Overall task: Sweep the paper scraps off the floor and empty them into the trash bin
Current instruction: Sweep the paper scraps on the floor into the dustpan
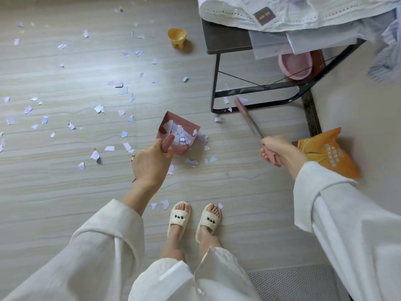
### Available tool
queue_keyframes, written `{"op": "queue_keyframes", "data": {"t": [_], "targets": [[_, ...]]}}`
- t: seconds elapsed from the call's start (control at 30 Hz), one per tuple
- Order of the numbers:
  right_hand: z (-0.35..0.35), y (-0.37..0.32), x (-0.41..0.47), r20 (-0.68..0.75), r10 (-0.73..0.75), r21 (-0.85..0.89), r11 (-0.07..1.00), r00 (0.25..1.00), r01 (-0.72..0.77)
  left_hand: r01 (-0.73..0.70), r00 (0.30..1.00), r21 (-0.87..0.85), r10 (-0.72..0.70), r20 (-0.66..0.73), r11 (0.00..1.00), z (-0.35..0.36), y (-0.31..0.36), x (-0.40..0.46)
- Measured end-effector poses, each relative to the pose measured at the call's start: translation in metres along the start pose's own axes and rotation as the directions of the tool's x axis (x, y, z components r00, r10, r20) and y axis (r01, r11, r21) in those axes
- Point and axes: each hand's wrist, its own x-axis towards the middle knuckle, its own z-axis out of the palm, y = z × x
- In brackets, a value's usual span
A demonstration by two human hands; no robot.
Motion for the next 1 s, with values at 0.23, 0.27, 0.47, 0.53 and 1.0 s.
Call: {"op": "queue_keyframes", "data": {"t": [0.23,0.27,0.47,0.53,1.0], "targets": [[-0.029,0.022,-0.048,0.154,0.066,-0.121,0.992,0.986,-0.047,-0.029,0.998,0.030,0.027,0.049,0.999,-0.002,0.004,-0.003],[-0.034,0.026,-0.055,0.150,0.064,-0.129,0.991,0.987,-0.044,-0.018,0.998,0.023,0.017,0.052,1.000,-0.004,0.003,-0.002],[-0.022,0.027,-0.048,0.054,-0.032,-0.134,0.990,0.998,0.039,0.017,0.999,-0.027,-0.016,0.030,0.999,-0.007,-0.015,-0.006],[-0.001,0.024,-0.037,0.044,-0.048,-0.133,0.990,0.998,0.053,0.035,0.999,-0.032,-0.034,0.008,0.999,-0.008,-0.025,-0.011],[0.196,0.079,-0.117,0.286,0.005,-0.134,0.990,0.958,0.035,0.190,0.980,-0.076,-0.194,-0.046,0.979,-0.046,-0.167,-0.033]]}}
